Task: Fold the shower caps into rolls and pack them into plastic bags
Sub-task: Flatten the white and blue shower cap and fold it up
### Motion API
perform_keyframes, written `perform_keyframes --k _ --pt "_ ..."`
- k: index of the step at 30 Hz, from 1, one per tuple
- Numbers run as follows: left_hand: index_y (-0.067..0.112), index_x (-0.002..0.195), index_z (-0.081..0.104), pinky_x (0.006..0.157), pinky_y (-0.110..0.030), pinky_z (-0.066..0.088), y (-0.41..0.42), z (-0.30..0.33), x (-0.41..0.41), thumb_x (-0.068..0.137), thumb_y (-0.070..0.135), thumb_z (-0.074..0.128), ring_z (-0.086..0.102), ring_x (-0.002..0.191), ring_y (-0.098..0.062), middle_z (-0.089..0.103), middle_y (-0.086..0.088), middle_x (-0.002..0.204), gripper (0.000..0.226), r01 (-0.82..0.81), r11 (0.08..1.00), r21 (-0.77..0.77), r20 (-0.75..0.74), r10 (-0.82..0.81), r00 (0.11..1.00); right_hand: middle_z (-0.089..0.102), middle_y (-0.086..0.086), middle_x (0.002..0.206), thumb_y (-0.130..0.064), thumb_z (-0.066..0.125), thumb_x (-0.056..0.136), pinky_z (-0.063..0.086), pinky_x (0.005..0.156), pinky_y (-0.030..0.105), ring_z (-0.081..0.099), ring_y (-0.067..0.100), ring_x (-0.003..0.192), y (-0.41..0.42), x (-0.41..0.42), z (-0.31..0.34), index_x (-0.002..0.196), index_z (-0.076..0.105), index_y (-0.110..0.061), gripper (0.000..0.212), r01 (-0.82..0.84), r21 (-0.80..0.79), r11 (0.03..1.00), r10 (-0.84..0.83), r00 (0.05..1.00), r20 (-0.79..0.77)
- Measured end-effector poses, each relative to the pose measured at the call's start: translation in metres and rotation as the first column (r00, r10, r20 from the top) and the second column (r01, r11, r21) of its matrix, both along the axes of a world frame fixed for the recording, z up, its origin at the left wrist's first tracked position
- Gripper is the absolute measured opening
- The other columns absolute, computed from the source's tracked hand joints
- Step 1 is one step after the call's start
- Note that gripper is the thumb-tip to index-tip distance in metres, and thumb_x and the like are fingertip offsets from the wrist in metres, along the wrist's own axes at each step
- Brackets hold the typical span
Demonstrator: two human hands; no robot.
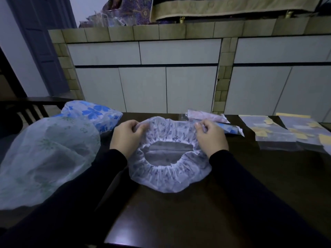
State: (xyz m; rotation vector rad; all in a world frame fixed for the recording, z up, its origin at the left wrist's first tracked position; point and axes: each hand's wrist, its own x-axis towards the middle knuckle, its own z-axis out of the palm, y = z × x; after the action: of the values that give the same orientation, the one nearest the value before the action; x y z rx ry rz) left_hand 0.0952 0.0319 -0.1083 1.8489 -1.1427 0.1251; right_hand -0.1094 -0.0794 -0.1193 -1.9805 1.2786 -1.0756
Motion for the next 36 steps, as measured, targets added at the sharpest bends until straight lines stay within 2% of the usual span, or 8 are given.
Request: perform_keyframes --k 5,9,13,17,20,26,31,36 --pt "0.024 0.067 0.060 0.054 -0.019 0.037 -0.002 -0.004 -0.004 0.088 0.041 0.063 0.050 0.057 -0.001 0.058 0.009 0.060 0.027 0.135 0.991 0.000 -0.031 -0.134 0.990 0.063 0.000 0.111 -0.018 0.045 0.095 0.042 0.097 0.041 0.055 0.020 0.106 0.007 0.004 0.006 0.113 0.061 -0.021 0.024 -0.022 -0.113 0.993 0.007 0.991 -0.135" --pt "0.025 0.069 0.063 0.056 -0.013 0.041 0.002 0.002 -0.006 0.088 0.038 0.065 0.053 0.060 -0.001 0.060 0.009 0.063 0.023 0.269 0.961 -0.057 -0.028 -0.271 0.962 0.063 -0.004 0.096 -0.035 0.054 0.094 0.049 0.083 0.032 0.059 0.013 0.091 0.012 0.005 0.011 0.105 0.065 -0.019 0.023 -0.109 -0.101 0.989 0.101 0.992 -0.079" --pt "0.009 0.059 0.052 0.054 -0.030 0.038 -0.001 -0.001 0.006 0.089 0.046 0.058 0.043 0.051 -0.012 0.043 0.004 0.050 0.048 0.048 0.998 0.048 0.031 -0.049 0.998 0.064 0.006 0.082 -0.037 0.054 0.095 0.044 0.072 0.027 0.061 0.021 0.082 -0.002 0.000 0.010 0.084 0.066 -0.011 0.031 -0.002 0.020 1.000 0.001 0.998 0.060" --pt "0.014 0.055 0.048 0.055 -0.030 0.037 -0.005 -0.009 0.003 0.088 0.050 0.058 0.043 0.051 -0.011 0.043 0.007 0.049 0.050 0.077 0.995 0.069 -0.082 -0.071 0.994 0.063 0.018 0.078 -0.042 0.043 0.099 0.038 0.064 0.031 0.059 0.030 0.078 -0.006 -0.004 0.003 0.084 0.065 0.002 0.050 0.026 0.045 0.999 -0.026 1.000 -0.011" --pt "0.016 0.080 0.067 0.062 -0.021 0.044 -0.003 -0.001 -0.001 0.086 0.042 0.065 0.057 0.066 -0.007 0.065 0.005 0.073 0.027 0.127 0.991 -0.031 -0.303 -0.130 0.944 0.064 0.010 0.093 -0.048 0.038 0.098 0.042 0.074 0.031 0.058 0.024 0.089 -0.005 -0.004 0.003 0.094 0.062 -0.010 0.045 0.045 0.059 0.997 -0.042 0.998 -0.057" --pt "0.009 0.099 0.066 0.065 -0.022 0.050 0.000 0.001 0.004 0.081 -0.001 0.062 0.062 0.077 -0.013 0.067 -0.004 0.090 0.021 0.231 0.970 -0.073 -0.634 -0.224 0.740 0.054 -0.002 0.107 -0.048 0.043 0.094 0.038 0.093 0.042 0.048 0.018 0.105 0.030 0.005 0.018 0.111 0.058 -0.024 0.033 -0.001 -0.421 0.907 -0.104 0.969 -0.226" --pt "0.017 0.110 0.060 0.087 -0.028 0.048 -0.005 -0.018 0.005 0.080 0.017 0.073 0.061 0.093 -0.013 0.064 0.002 0.105 0.033 0.135 0.977 0.167 -0.296 -0.081 0.952 0.045 0.004 0.131 -0.067 0.027 0.091 0.031 0.104 0.046 0.040 0.023 0.123 0.052 0.018 -0.007 0.132 0.046 -0.029 0.059 -0.220 -0.067 0.973 0.125 0.748 -0.652" --pt "0.019 0.104 0.064 0.091 -0.030 0.042 0.004 -0.008 0.001 0.086 0.037 0.063 0.056 0.104 -0.021 0.062 -0.003 0.108 0.025 -0.021 0.977 0.214 0.129 -0.006 0.992 0.041 0.009 0.139 -0.075 0.022 0.086 0.033 0.106 0.047 0.037 0.028 0.128 0.047 0.012 -0.011 0.137 0.042 -0.029 0.072 -0.137 0.053 0.989 0.130 0.648 -0.750"
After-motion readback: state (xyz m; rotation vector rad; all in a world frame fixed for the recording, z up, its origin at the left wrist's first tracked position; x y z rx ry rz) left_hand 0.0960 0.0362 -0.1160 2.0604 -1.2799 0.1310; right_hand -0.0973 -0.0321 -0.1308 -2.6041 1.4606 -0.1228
